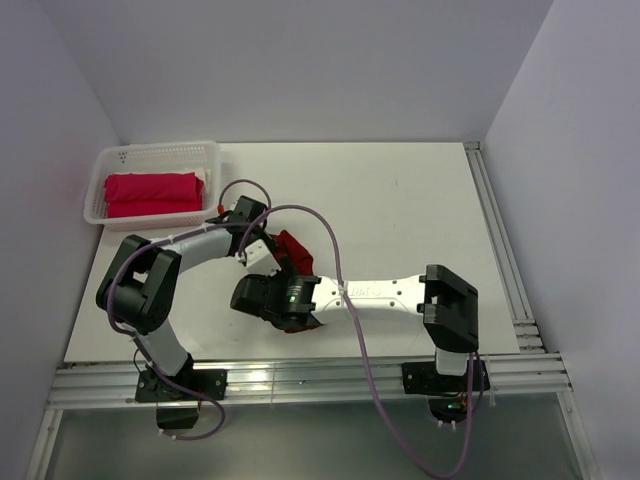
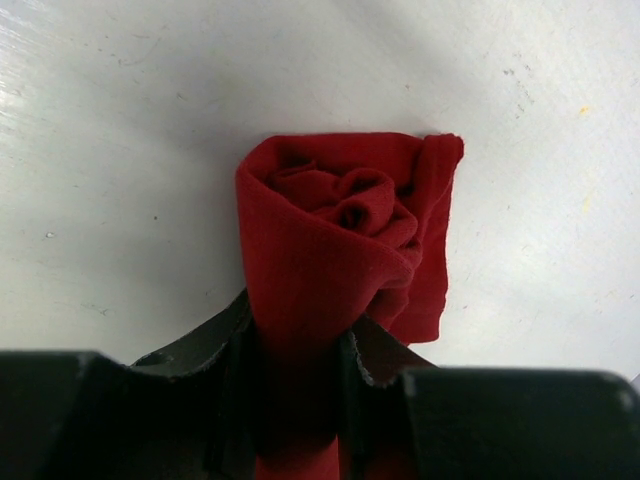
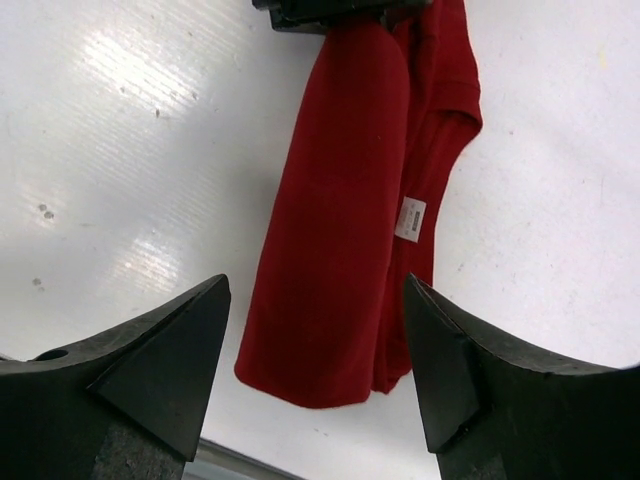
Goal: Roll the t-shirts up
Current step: Roll the tshirt
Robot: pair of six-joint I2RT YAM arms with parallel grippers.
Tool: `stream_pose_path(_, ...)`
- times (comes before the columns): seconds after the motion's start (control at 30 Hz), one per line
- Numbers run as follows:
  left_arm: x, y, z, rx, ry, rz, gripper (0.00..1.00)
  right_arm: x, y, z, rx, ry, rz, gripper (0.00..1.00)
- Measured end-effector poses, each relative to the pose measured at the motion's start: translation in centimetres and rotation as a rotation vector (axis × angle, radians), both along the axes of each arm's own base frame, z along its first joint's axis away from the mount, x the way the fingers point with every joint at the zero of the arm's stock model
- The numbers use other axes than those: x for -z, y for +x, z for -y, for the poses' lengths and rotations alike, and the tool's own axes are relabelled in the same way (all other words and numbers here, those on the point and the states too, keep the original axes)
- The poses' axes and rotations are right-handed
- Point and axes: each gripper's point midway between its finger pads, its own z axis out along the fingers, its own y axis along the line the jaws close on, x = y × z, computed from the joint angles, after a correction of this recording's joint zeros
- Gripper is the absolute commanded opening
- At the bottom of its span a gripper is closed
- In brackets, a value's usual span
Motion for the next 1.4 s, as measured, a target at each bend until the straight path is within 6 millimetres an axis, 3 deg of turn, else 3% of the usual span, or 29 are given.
stream_pose_path(0.53, 0.0, -0.2, 0.3, 0.001, -0.005, -0.032, 0.0, 5.5, 0.8, -0.8, -0.004, -0.105, 0.03, 0.73)
stream_pose_path(1.0, 0.0, -0.4, 0.4, 0.007, -0.013, -0.042, 0.0, 7.0, 1.5, -0.4, 0.016, -0.14, 0.05, 0.67)
stream_pose_path(1.1, 0.0, -0.4, 0.4, 0.008, -0.016, -0.044, 0.0, 7.2, 1.8, -0.1, 0.028, -0.154, 0.061, 0.58)
stream_pose_path(1.2, 0.0, -0.4, 0.4, 0.008, -0.02, -0.046, 0.01, 7.2, 2.2, 0.3, 0.044, -0.162, 0.071, 0.24)
stream_pose_path(1.3, 0.0, -0.4, 0.4, 0.008, -0.028, -0.049, 0.04, 7.1, 2.6, 0.5, 0.065, -0.159, 0.077, 0.0)
stream_pose_path(1.33, 0.0, -0.4, 0.4, 0.008, -0.031, -0.05, 0.07, 7.1, 2.6, 0.6, 0.069, -0.157, 0.078, 0.0)
stream_pose_path(1.4, 0.0, -0.4, 0.4, 0.009, -0.036, -0.049, 0.25, 7.2, 2.7, 0.7, 0.08, -0.148, 0.074, 0.0)
